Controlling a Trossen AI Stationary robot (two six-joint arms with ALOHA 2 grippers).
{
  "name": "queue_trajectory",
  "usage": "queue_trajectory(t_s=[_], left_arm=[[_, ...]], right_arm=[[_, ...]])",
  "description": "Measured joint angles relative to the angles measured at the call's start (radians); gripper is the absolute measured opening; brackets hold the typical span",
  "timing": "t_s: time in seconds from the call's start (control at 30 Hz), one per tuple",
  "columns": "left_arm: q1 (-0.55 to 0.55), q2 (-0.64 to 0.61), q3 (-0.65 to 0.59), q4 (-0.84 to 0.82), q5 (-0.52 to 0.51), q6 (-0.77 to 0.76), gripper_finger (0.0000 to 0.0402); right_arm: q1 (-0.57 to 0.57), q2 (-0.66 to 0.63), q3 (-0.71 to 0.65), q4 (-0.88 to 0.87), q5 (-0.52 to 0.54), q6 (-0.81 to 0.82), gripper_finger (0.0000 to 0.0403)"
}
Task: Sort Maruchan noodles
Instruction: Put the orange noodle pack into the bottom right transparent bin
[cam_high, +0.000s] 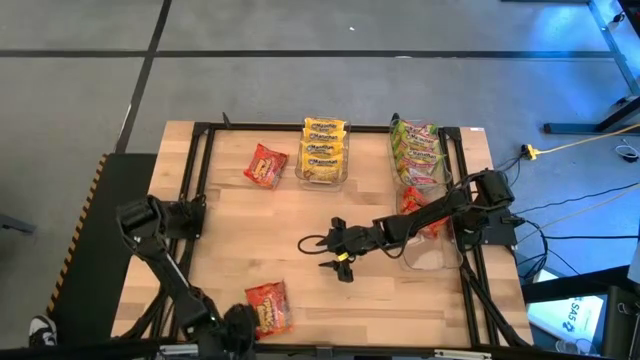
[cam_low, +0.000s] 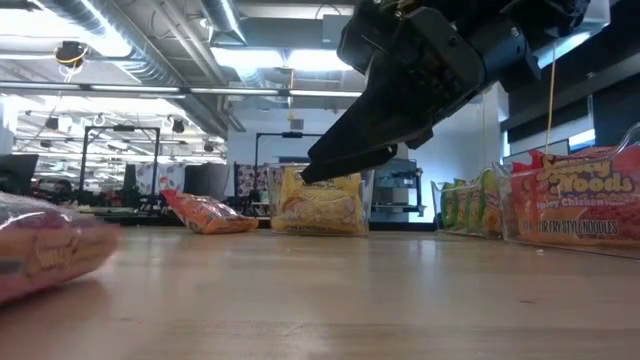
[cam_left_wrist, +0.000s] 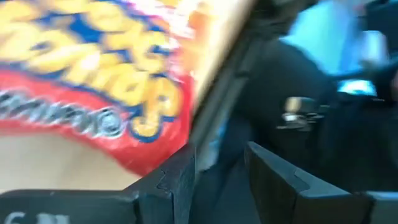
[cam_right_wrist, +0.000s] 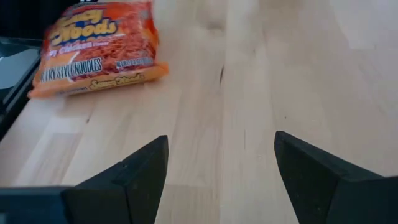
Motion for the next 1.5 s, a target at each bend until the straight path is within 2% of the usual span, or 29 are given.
queue_trajectory(t_s=[0.27, 0.43, 0.53, 0.67, 0.9, 1.0, 1.1, 1.17, 1.23, 1.33, 1.4, 1.5], left_arm=[[-0.001, -0.019, 0.001, -0.483, -0.027, -0.292, 0.0133], [0.032, -0.019, 0.001, -0.706, -0.181, -0.379, 0.0133], [0.057, -0.019, 0.001, -0.767, -0.219, -0.375, 0.0133], [0.071, -0.030, 0.012, -0.772, -0.195, -0.317, 0.0133], [0.033, -0.059, 0.129, -0.769, -0.194, -0.275, 0.0133], [0.018, -0.048, 0.138, -0.601, -0.272, -0.153, 0.0133], [0.023, -0.013, 0.120, -0.405, -0.408, 0.035, 0.0133], [0.041, 0.020, 0.112, -0.307, -0.432, 0.141, 0.0133], [0.060, 0.061, 0.109, -0.272, -0.403, 0.197, 0.0133], [0.081, 0.108, 0.106, -0.267, -0.325, 0.201, 0.0133], [0.090, 0.128, 0.107, -0.266, -0.280, 0.201, 0.0133], [0.094, 0.136, 0.107, -0.266, -0.278, 0.198, 0.0133]], right_arm=[[0.001, 0.000, 0.000, -0.028, 0.000, 0.001, 0.0264], [0.001, 0.000, 0.000, -0.024, 0.000, 0.000, 0.0264], [0.001, 0.000, 0.000, -0.024, 0.000, 0.000, 0.0264], [0.000, 0.000, 0.000, -0.024, 0.000, 0.000, 0.0264], [0.000, 0.015, -0.001, 0.037, 0.000, 0.000, 0.0264], [0.000, 0.049, -0.001, 0.106, -0.003, 0.000, 0.0264], [-0.003, 0.092, -0.001, 0.180, 0.014, 0.005, 0.0264], [-0.006, 0.119, -0.001, 0.237, 0.024, 0.015, 0.0264], [-0.007, 0.140, -0.001, 0.293, 0.039, 0.018, 0.0264], [-0.009, 0.150, 0.004, 0.343, 0.123, -0.008, 0.0264], [-0.017, 0.150, 0.033, 0.344, 0.193, -0.026, 0.0264], [-0.038, 0.152, 0.094, 0.290, 0.246, -0.059, 0.0264]])
